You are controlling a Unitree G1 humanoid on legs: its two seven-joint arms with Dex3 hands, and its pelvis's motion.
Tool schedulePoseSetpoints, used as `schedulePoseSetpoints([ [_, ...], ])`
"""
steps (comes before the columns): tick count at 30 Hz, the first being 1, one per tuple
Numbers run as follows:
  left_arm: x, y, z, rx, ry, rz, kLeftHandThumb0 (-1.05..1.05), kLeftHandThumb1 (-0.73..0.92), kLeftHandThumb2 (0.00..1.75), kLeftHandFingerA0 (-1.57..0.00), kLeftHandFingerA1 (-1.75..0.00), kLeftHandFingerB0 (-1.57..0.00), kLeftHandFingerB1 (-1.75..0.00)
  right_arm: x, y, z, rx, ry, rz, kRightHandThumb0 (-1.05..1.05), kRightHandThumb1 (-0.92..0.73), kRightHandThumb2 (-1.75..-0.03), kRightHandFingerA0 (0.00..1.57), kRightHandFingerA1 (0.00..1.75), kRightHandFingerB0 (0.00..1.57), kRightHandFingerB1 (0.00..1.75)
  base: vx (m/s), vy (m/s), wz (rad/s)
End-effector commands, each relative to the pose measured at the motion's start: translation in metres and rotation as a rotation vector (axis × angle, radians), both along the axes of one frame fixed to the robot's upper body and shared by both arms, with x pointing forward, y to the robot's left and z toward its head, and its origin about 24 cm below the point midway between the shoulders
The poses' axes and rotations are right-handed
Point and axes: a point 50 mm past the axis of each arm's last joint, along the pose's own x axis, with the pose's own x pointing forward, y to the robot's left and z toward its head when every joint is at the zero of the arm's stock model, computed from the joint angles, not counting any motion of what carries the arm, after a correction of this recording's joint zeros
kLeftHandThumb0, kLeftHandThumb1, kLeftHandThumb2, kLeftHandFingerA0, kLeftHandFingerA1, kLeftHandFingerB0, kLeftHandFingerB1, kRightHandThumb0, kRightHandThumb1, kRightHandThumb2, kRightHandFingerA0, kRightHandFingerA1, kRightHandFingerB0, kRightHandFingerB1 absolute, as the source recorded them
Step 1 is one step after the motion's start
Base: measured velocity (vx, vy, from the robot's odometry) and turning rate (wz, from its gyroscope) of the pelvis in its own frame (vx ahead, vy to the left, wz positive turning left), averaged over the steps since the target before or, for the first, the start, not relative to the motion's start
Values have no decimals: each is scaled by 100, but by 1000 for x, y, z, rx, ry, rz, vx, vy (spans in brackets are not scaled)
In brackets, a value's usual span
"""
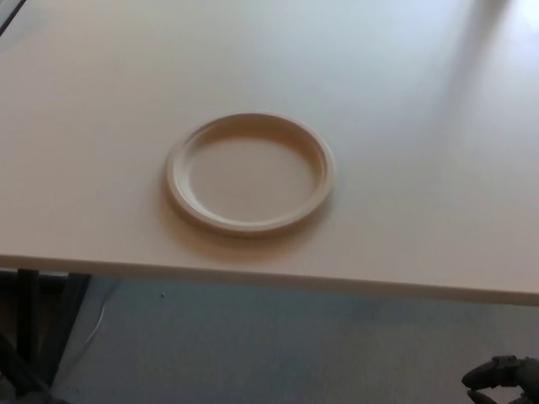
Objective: A person passes a plate to the robot and the robot grabs it with its left hand and places it at the centre of the table infront of it
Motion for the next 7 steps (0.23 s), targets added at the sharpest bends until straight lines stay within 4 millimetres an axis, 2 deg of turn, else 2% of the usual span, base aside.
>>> schedulePoseSetpoints([
  [1,-2,21,1,180,-92,17,-58,64,60,-37,-40,-33,-32,-25,-9,-14,-2,54,-65,-74,-60,-97,49,68,48,61,0,0,0],
  [3,0,20,-1,176,-86,27,-59,66,60,-38,-42,-32,-32,-26,-12,-13,-16,52,-64,-76,-60,-97,50,68,47,60,0,0,0],
  [4,0,21,0,178,-84,23,-60,67,61,-37,-41,-31,-32,-26,-12,-13,-10,55,-68,-72,-80,-64,52,64,49,51,0,0,0],
  [5,0,22,-1,179,-83,31,-64,53,85,-33,-50,-26,-44,-26,-11,-13,-8,55,-69,-74,-59,-98,50,69,48,61,0,0,0],
  [6,0,23,-2,180,-83,44,-64,53,85,-33,-50,-26,-44,-26,-11,-13,-9,54,-67,-74,-59,-98,50,69,48,61,0,0,0],
  [7,-7,23,-5,164,-69,51,-63,53,85,-33,-51,-26,-45,-33,-12,-16,-9,68,-69,-72,-63,-110,48,69,42,61,0,0,0],
])
